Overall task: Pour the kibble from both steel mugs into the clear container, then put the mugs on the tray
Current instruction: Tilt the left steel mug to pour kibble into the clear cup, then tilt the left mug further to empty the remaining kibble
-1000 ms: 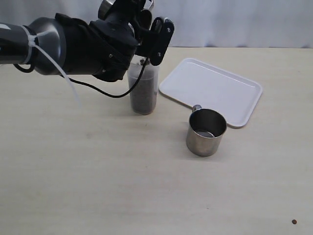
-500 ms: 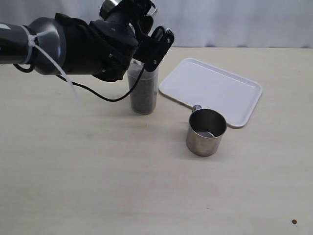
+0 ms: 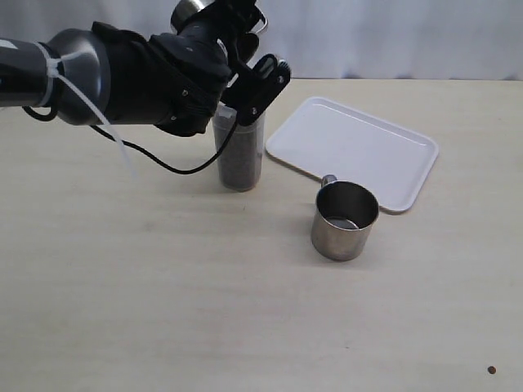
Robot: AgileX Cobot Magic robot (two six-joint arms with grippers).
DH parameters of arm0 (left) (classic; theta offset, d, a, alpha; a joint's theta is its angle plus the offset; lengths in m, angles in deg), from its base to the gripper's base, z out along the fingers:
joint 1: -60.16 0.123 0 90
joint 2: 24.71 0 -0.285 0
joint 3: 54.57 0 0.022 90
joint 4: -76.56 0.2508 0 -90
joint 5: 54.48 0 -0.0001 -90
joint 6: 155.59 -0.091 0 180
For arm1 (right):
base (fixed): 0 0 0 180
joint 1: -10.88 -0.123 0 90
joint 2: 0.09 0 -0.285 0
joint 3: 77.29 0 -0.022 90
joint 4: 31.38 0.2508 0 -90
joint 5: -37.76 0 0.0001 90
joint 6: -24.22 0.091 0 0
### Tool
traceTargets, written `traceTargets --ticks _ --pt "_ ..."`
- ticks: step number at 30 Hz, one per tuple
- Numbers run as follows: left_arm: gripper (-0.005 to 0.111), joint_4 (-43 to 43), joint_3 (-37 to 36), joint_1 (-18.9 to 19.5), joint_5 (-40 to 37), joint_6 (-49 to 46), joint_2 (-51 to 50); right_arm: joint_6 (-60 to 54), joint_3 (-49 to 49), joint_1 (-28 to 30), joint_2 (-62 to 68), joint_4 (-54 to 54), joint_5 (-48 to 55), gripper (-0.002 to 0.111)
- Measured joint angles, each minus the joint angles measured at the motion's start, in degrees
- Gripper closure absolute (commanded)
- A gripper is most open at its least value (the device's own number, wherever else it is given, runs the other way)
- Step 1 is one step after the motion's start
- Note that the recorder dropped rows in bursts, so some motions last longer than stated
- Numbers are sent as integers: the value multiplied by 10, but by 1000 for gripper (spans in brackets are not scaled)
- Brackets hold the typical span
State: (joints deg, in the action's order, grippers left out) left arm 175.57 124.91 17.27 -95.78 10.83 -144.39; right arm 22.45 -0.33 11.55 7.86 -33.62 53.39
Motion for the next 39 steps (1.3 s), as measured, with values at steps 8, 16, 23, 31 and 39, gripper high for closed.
traceTargets --ticks 8,16,23,31,39 --pt "107 4 28 -24 -6 -43 0 0 0 0 0 0 0 103" --pt "107 4 28 -25 -25 -93 0 0 0 0 0 0 0 103" --pt "107 4 28 -25 -27 -148 0 0 0 0 0 0 0 103" --pt "107 4 28 -25 -36 -180 0 0 0 0 0 0 0 103" --pt "107 4 29 -39 -79 -196 0 0 0 0 0 0 0 103"
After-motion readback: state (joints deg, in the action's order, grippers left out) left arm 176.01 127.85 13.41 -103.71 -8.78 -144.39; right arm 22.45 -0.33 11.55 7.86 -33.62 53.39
